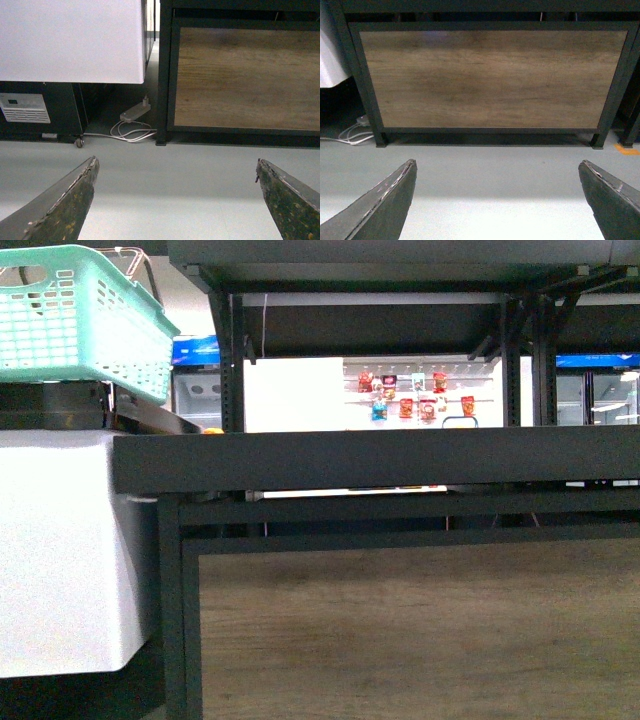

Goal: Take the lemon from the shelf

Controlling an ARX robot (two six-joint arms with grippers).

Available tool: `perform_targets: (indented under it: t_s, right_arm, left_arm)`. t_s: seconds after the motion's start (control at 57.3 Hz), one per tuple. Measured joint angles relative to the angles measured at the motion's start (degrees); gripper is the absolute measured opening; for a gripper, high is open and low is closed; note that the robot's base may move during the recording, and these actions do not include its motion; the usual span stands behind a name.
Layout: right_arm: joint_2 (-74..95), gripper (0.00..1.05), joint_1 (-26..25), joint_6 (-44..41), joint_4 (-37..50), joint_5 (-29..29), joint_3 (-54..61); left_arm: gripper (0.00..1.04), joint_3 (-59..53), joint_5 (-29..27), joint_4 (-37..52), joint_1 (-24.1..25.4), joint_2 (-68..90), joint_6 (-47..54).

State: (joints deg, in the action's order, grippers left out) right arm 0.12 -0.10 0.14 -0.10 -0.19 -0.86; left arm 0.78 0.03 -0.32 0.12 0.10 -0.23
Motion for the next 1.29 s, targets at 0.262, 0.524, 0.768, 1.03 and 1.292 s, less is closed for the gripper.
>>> perform_targets:
  t_s: [0.262, 0.524, 0.768, 1.03, 1.292]
  right_arm:
    - [0.0, 0.97, 0.0, 0.0, 0.0, 0.0, 0.0]
    - [0.0, 0.97, 0.0, 0.0, 0.0, 0.0, 0.0]
    - [0.0, 0.97, 0.0, 0.0, 0.0, 0.0, 0.0]
    - [0.0, 0.97, 0.0, 0.0, 0.0, 0.0, 0.0]
    - [0.0, 0.97, 0.0, 0.0, 0.0, 0.0, 0.0]
  left_arm:
    - [0.97, 0.0, 0.0, 0.0, 0.0, 0.0, 0.0]
    - [0.97, 0.0, 0.0, 0.0, 0.0, 0.0, 0.0]
    - [0.97, 0.0, 0.0, 0.0, 0.0, 0.0, 0.0]
    - [0.97, 0.0, 0.0, 0.0, 0.0, -0.1, 0.0]
    - [0.97, 0.0, 0.0, 0.0, 0.0, 0.0, 0.0]
